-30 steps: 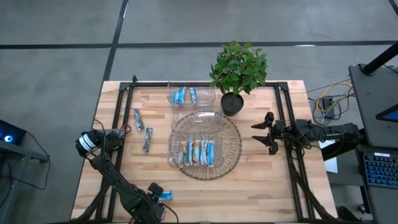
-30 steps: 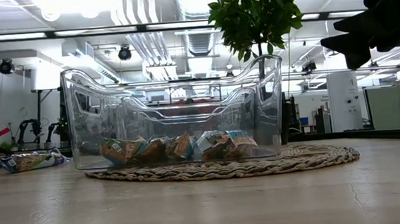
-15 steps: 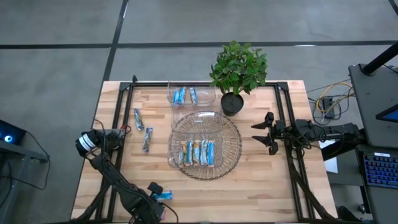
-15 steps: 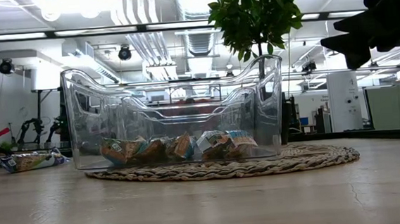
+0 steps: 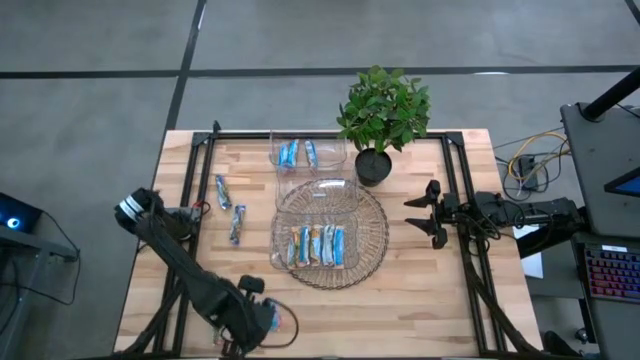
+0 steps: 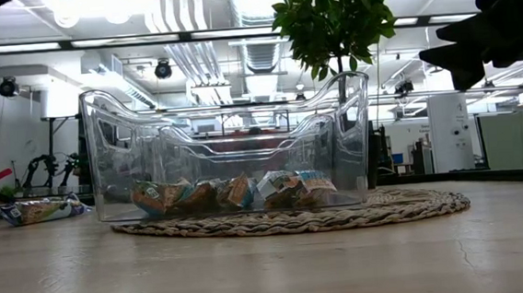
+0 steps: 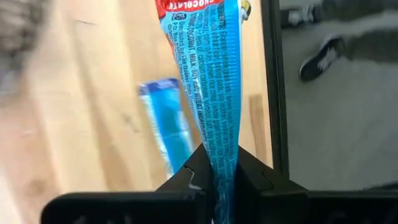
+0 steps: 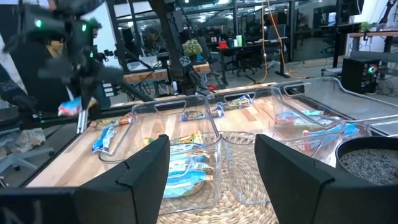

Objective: Pick and place Granola Bars by type
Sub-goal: Put the red granola bar into the top transparent bin

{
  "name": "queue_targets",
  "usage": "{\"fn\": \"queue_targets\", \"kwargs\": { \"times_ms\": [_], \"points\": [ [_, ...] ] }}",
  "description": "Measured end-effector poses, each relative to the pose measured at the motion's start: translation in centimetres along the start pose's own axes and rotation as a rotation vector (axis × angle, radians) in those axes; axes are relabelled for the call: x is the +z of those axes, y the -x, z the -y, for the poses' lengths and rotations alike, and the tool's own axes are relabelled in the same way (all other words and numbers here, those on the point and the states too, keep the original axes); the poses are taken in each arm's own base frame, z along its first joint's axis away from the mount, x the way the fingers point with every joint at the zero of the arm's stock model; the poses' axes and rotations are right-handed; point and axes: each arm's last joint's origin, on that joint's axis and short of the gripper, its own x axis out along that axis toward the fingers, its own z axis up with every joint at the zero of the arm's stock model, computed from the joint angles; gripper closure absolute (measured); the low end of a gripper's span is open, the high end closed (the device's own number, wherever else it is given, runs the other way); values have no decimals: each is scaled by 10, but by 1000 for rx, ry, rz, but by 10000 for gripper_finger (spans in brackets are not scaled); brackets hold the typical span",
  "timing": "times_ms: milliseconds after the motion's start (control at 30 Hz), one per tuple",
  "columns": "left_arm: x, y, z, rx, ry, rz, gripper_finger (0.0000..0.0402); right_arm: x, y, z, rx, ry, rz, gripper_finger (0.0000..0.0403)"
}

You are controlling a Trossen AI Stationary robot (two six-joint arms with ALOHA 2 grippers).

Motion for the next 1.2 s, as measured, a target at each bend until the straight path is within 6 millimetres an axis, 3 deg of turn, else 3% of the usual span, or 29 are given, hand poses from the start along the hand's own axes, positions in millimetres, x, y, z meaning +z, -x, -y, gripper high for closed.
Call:
{"fn": "queue_targets", "kwargs": {
  "times_ms": [233, 400, 667, 900, 1200],
  "points": [
    [12, 53, -24, 26, 209, 71, 392, 0, 0, 0, 0, 0, 0, 179],
    [12, 77, -50, 79, 393, 88, 393, 0, 0, 0, 0, 0, 0, 179],
    [7, 112, -115, 281, 728, 154, 393, 0, 0, 0, 0, 0, 0, 179],
    [11, 130, -170, 322, 897, 215, 393, 0, 0, 0, 0, 0, 0, 179],
    [20, 147, -256, 324, 1093, 355, 393, 0, 0, 0, 0, 0, 0, 179]
  ]
}}
